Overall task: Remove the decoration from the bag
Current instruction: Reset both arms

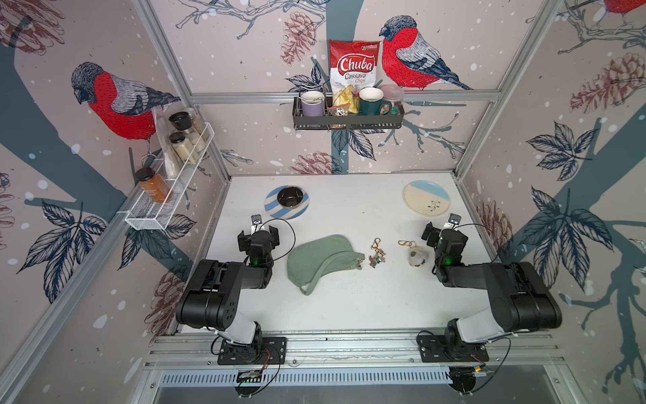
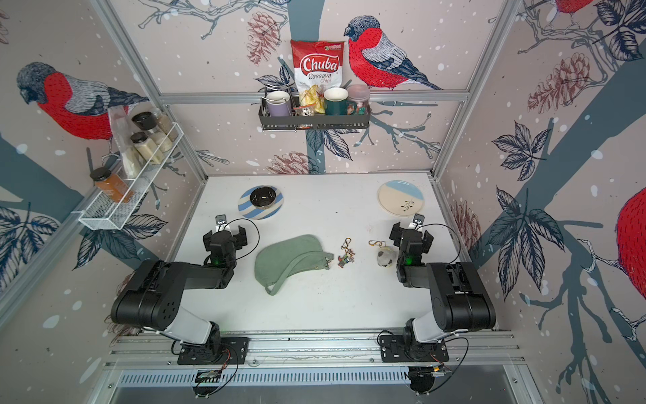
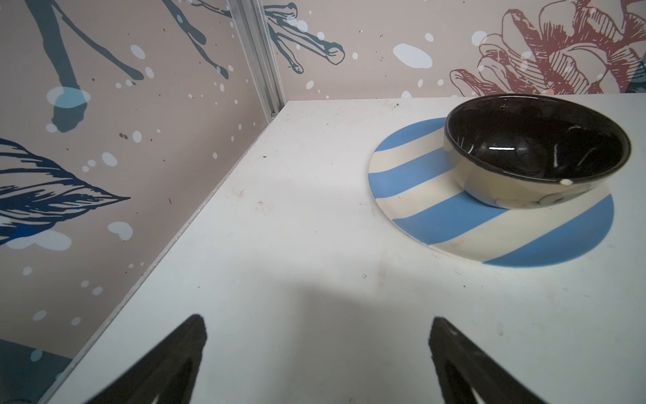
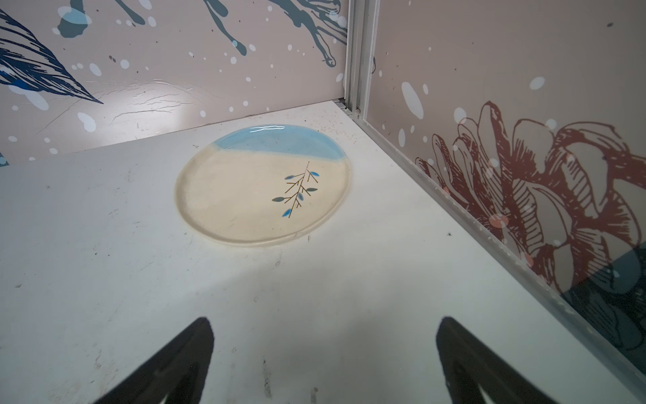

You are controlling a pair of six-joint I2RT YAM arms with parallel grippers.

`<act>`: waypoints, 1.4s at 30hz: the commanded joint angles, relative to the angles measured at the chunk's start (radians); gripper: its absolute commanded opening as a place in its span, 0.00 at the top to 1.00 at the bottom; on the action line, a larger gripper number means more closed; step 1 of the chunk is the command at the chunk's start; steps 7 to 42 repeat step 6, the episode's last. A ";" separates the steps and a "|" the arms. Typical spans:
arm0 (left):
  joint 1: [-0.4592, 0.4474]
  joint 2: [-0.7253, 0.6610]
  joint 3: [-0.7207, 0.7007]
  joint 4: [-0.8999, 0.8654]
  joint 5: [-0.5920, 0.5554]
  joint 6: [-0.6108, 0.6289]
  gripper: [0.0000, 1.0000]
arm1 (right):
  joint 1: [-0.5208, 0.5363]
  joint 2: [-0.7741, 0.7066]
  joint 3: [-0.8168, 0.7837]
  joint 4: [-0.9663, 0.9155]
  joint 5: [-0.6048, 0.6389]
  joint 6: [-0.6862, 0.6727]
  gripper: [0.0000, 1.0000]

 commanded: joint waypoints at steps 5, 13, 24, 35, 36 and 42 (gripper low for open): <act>-0.024 0.008 -0.018 0.083 -0.062 0.020 0.01 | -0.001 -0.004 0.006 0.005 0.005 0.010 0.00; -0.023 0.007 -0.019 0.083 -0.061 0.016 0.01 | -0.001 -0.005 0.006 0.005 0.004 0.011 0.00; -0.023 0.007 -0.019 0.083 -0.061 0.016 0.01 | -0.001 -0.005 0.006 0.005 0.004 0.011 0.00; -0.023 0.007 -0.019 0.083 -0.061 0.016 0.01 | -0.001 -0.005 0.006 0.005 0.004 0.011 0.00; -0.023 0.007 -0.019 0.083 -0.061 0.016 0.01 | -0.001 -0.005 0.006 0.005 0.004 0.011 0.00; -0.023 0.007 -0.019 0.083 -0.061 0.016 0.01 | -0.001 -0.005 0.006 0.005 0.004 0.011 0.00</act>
